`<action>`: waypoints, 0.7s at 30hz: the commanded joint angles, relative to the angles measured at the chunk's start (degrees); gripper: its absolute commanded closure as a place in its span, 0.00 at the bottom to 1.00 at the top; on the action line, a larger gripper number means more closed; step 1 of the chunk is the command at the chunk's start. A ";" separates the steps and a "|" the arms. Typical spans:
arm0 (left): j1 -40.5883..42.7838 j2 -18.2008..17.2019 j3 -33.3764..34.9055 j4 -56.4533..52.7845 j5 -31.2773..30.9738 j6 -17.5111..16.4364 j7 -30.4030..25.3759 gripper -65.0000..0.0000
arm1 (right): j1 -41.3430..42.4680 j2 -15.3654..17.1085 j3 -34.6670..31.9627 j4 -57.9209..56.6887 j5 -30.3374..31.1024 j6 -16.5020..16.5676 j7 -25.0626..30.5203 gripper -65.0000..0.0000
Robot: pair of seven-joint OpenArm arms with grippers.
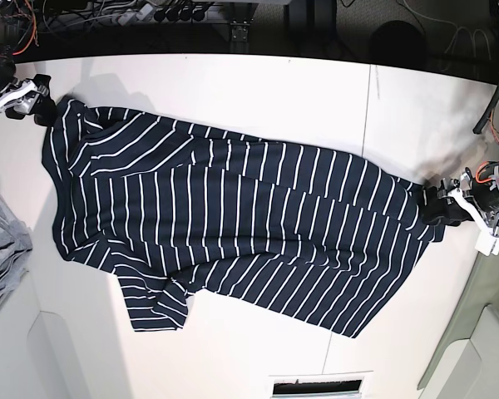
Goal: Layout the t-shirt on the table in an organized manner, then fold the t-shirt properly
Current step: 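Lift the shirt edge with both grippers and pull it taut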
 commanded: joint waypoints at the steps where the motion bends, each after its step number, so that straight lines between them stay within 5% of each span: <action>1: -1.09 -0.92 -0.44 0.28 -0.24 -0.35 -2.12 0.38 | 0.50 0.70 -0.20 0.31 1.22 0.24 1.07 0.31; 13: -1.09 -0.31 -0.44 -3.87 8.26 1.66 -10.67 0.38 | 6.93 0.70 -2.58 -12.85 1.99 0.31 1.09 0.31; 21: -1.57 0.87 -0.44 -5.95 14.56 6.14 -15.98 0.38 | 6.97 0.70 -6.62 -12.90 4.59 0.66 0.66 0.31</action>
